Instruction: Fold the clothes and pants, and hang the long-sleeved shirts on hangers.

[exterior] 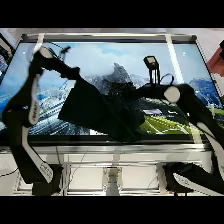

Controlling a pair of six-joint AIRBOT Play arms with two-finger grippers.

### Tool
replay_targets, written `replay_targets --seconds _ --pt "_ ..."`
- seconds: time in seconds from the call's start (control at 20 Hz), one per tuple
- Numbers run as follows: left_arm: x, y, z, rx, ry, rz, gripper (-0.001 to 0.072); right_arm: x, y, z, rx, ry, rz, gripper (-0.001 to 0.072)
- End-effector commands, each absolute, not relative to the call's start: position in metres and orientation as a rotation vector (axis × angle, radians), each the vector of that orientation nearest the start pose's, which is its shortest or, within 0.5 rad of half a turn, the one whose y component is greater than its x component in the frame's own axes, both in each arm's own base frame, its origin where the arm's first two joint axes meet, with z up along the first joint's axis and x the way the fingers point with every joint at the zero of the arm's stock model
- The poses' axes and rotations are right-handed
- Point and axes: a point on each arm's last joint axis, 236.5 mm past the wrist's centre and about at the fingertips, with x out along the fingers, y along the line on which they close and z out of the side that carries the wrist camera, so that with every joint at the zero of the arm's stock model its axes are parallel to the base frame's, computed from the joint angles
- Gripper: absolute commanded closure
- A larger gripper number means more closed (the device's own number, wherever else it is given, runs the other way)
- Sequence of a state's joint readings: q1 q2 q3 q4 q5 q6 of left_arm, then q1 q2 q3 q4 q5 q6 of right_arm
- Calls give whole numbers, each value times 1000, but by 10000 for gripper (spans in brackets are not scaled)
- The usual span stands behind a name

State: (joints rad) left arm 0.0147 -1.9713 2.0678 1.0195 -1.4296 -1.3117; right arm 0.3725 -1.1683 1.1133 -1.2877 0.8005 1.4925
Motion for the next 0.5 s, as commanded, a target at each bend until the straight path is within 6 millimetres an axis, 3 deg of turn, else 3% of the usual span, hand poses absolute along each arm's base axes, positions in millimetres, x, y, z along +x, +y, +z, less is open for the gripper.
replay_targets --seconds 0.0,0.1,0.2,0.45 --pt "504 -63 100 -167 1153 -549 682 420 209 69 83 1034 511 25" --pt "476 -34 132 -135 1149 -536 681 427 213 56 64 1177 505 26" --pt "457 -11 151 -145 1144 -501 682 419 215 38 80 1363 485 26" --pt "419 13 155 -169 1186 -477 681 445 226 18 171 1444 411 28"
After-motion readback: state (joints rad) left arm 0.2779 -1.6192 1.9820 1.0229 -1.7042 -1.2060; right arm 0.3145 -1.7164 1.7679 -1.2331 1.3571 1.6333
